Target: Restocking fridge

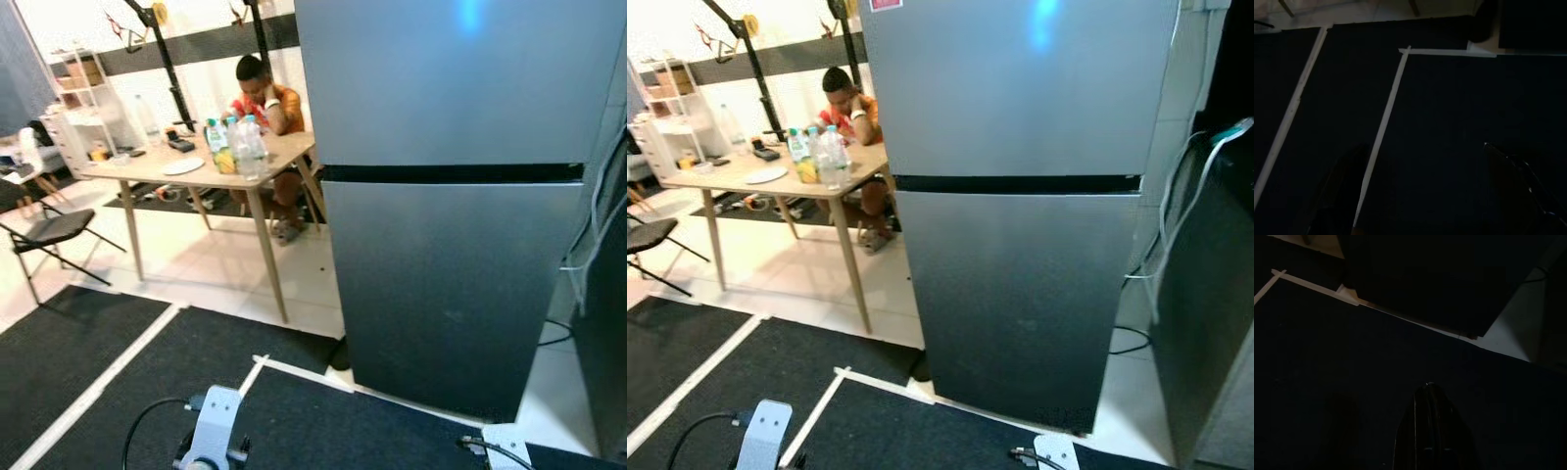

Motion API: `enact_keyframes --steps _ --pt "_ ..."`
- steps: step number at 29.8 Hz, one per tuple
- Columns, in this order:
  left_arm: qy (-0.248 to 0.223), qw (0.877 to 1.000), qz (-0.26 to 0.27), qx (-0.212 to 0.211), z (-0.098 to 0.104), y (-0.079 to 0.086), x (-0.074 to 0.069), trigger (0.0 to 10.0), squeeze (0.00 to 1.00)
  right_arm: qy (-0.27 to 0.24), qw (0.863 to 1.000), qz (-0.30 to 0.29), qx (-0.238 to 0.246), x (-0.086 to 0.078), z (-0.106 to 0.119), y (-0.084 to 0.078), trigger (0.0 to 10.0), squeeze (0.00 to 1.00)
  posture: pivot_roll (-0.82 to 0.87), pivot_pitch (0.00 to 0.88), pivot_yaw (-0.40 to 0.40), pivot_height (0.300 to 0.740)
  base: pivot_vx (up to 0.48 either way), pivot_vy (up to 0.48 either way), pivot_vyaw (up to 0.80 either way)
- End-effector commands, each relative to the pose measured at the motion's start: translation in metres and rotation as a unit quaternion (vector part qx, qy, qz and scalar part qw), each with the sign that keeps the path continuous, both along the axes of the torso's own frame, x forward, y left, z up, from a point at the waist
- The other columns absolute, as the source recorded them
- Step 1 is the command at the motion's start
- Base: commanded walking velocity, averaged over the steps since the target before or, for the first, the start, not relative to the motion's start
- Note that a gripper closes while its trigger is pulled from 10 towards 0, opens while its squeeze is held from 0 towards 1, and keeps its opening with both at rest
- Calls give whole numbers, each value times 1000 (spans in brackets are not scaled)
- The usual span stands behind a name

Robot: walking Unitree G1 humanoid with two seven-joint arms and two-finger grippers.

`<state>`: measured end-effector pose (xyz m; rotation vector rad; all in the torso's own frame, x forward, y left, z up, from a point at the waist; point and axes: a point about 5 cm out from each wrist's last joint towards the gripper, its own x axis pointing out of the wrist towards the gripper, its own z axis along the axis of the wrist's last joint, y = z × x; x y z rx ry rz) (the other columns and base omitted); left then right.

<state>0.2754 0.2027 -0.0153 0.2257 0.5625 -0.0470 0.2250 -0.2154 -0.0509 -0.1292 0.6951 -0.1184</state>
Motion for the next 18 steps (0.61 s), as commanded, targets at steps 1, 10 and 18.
enact_keyframes --steps 1,10,18 --pt "9 1000 7 7 2 8 2 10000 0 4 1000 11 2 -2 -3 8 10000 0 -104 44 183 740 0 0 0" --pt "13 999 38 -14 -2 9 -3 10000 0 21 998 61 -17 -6 -6 12 10000 0 -156 6 107 740 0 0 0" --pt "12 997 67 -35 -14 -5 -15 10000 0 5 993 113 -44 8 6 -1 10000 0 -142 0 -17 740 0 0 0"
